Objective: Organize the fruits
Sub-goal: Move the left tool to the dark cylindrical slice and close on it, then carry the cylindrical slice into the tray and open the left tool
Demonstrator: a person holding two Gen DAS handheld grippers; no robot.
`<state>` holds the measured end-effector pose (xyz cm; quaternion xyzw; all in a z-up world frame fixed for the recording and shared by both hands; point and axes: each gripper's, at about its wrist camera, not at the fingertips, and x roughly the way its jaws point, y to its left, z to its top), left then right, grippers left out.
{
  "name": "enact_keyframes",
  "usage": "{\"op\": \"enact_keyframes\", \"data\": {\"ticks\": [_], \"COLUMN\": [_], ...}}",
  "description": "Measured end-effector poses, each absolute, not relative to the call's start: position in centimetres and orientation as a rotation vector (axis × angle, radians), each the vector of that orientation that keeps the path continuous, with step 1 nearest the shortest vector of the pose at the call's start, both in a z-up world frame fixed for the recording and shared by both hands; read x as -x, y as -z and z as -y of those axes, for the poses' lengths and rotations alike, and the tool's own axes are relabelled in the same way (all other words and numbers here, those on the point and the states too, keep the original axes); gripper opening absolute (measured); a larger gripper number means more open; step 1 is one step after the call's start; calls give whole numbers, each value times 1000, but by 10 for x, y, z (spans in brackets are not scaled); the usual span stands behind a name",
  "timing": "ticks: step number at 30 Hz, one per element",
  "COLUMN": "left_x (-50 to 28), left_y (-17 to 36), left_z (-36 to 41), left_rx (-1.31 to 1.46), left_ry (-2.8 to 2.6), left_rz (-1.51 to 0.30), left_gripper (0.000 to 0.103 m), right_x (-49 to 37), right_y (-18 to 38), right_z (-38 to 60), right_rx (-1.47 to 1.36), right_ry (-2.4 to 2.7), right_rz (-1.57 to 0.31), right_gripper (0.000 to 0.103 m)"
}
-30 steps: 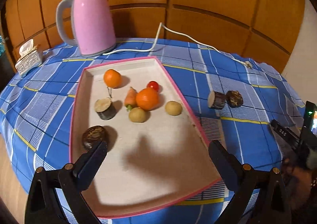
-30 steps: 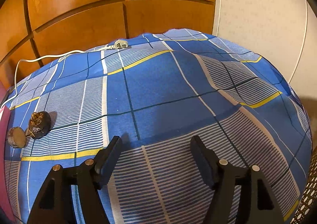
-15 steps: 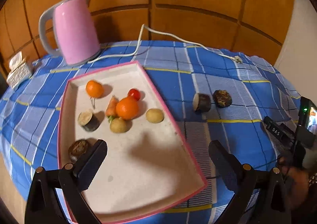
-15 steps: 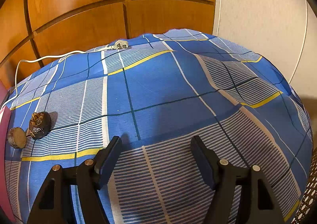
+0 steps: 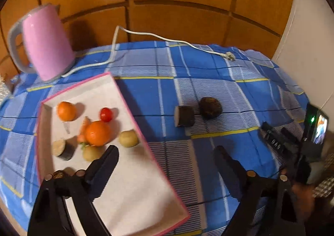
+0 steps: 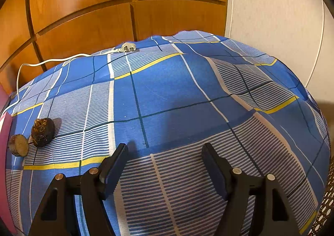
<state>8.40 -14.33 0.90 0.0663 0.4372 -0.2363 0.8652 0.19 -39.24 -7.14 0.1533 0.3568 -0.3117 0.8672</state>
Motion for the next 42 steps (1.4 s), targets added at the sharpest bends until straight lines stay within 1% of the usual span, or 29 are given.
{"op": "enact_keyframes", "data": {"ticks": [3,6,8,10,17,21,23,25,26,28,30,34,42], "left_x": [-96,-106,-113,-119,-135,-142,-144,-148,-149,-149,-149,-146,-142], "left_y": [-9,-7,-4,0,13,26,33,41,43,47,50,55,39], "left_z": [151,160,166,173,196,207,211,213,214,217,218,221,205], "left_rx": [-98,-84,-74,-66,-97,-139,-159,-164,-165,-184,-188,-216,-105], "left_ry": [544,559,562,568,515,480,457,444,439,431,442,441,457], "left_rz": [-948,-972,-994,-1014,-1039,-1052,-1054,-1074,-1078,-1069,-1063,-1026,-985], "left_gripper": [84,76,74,69,68,64,59,49,46,35,30,28,28], "right_x": [-2,-2,-1,-1,5,10,10,12,13,16,15,8,8], "right_y": [72,72,72,72,71,71,71,71,71,70,71,73,74], "right_z": [392,392,392,392,395,397,397,398,400,402,402,398,398], "right_rx": [-320,-320,-319,-320,-351,-371,-372,-381,-393,-415,-415,-365,-355], "right_ry": [653,653,653,652,651,671,680,696,703,719,736,761,766], "right_rz": [-746,-745,-744,-743,-714,-696,-695,-689,-688,-685,-690,-722,-721], "right_gripper": [75,75,75,75,75,73,72,71,71,71,71,73,73]}}
